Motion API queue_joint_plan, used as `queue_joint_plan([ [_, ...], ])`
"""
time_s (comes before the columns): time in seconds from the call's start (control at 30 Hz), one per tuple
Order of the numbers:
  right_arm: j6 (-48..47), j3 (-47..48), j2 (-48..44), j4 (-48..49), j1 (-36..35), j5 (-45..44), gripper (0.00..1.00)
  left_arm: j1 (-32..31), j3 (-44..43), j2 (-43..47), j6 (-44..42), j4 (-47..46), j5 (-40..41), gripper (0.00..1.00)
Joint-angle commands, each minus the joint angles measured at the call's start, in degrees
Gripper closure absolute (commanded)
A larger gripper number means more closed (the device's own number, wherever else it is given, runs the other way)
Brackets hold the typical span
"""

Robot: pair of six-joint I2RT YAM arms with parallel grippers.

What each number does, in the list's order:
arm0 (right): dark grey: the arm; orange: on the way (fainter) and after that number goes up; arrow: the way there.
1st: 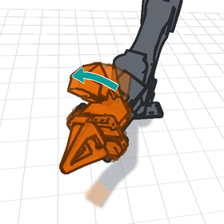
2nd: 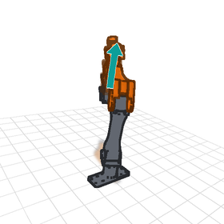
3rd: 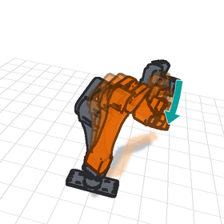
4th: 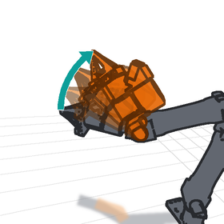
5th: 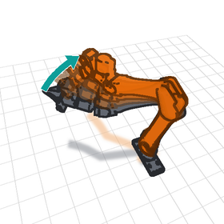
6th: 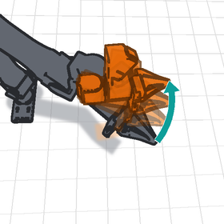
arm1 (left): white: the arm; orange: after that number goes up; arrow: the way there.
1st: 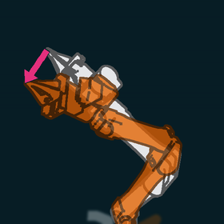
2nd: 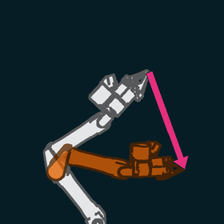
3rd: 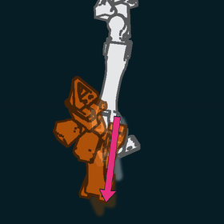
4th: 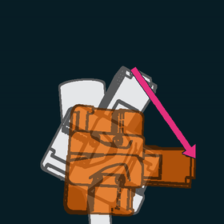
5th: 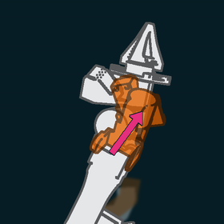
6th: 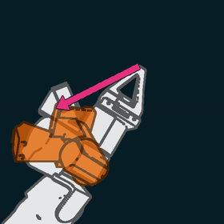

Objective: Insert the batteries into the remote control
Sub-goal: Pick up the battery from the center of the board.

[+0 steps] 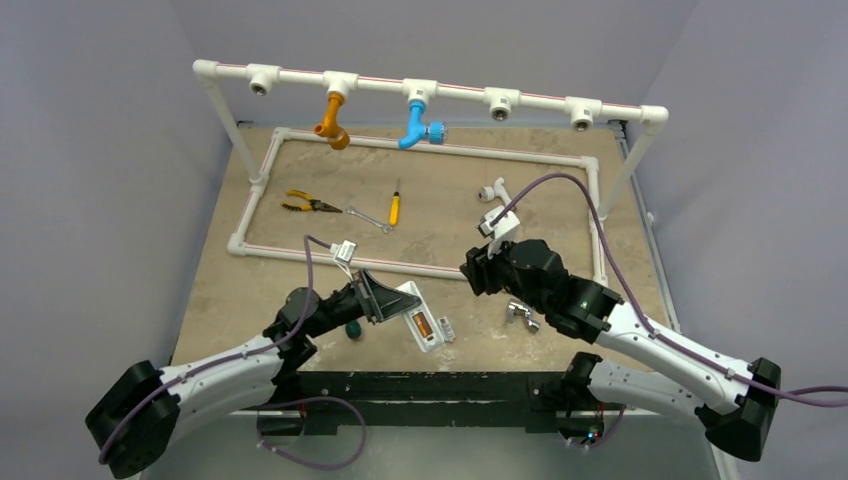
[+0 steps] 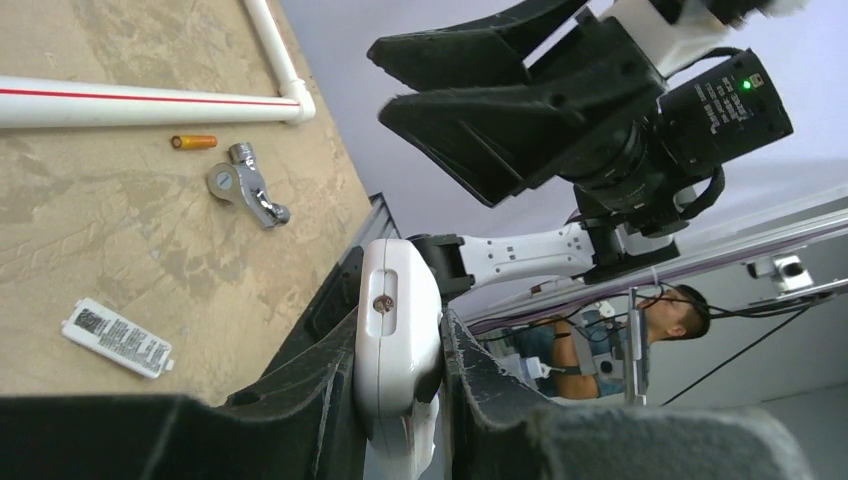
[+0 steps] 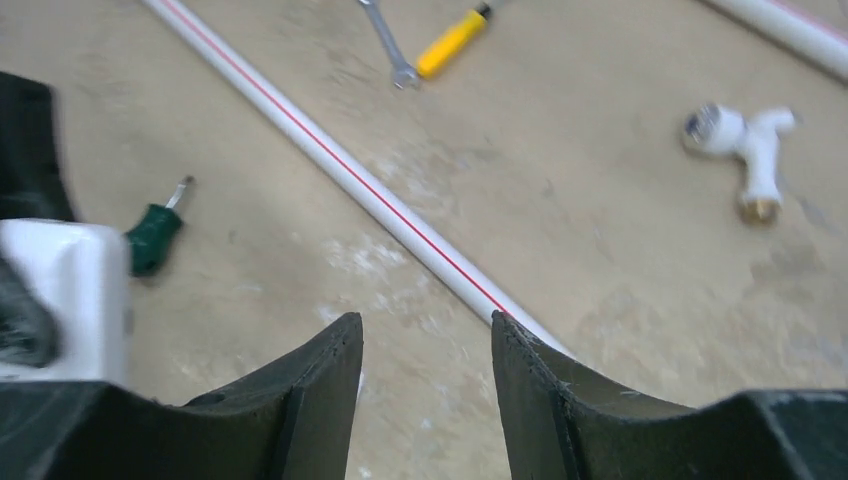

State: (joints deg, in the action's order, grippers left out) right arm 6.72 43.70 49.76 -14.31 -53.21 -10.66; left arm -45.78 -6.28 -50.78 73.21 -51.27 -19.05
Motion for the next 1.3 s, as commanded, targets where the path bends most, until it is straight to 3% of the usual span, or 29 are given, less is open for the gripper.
queue_joint_plan([
  [0.0, 17.8, 1.9, 1.2, -13.9, 0.3, -20.3, 0.49, -0.2, -4.1, 8.8, -7.6, 19.6, 2.2, 1.0],
  [0.1, 25.4, 2.4, 4.0, -21.1, 1.8, -22.6, 0.43, -0.2, -5.0, 12.2, -9.4, 24.9, 3.1, 1.0],
  [0.2, 29.4, 1.8, 7.1, -23.3, 6.4, -19.6, 0.38, -0.2, -5.0, 12.5, -9.4, 25.4, 2.9, 1.0],
  [0.57, 29.5, -1.9, 17.1, -15.4, 19.7, -8.4, 0.34, -0.2, -3.6, 12.7, -8.3, 23.2, 2.1, 1.0],
  [1.27, 31.8, -7.0, 24.1, -8.6, 23.1, -5.1, 0.38, -0.2, -3.4, 13.7, -7.9, 23.7, 2.0, 1.0],
])
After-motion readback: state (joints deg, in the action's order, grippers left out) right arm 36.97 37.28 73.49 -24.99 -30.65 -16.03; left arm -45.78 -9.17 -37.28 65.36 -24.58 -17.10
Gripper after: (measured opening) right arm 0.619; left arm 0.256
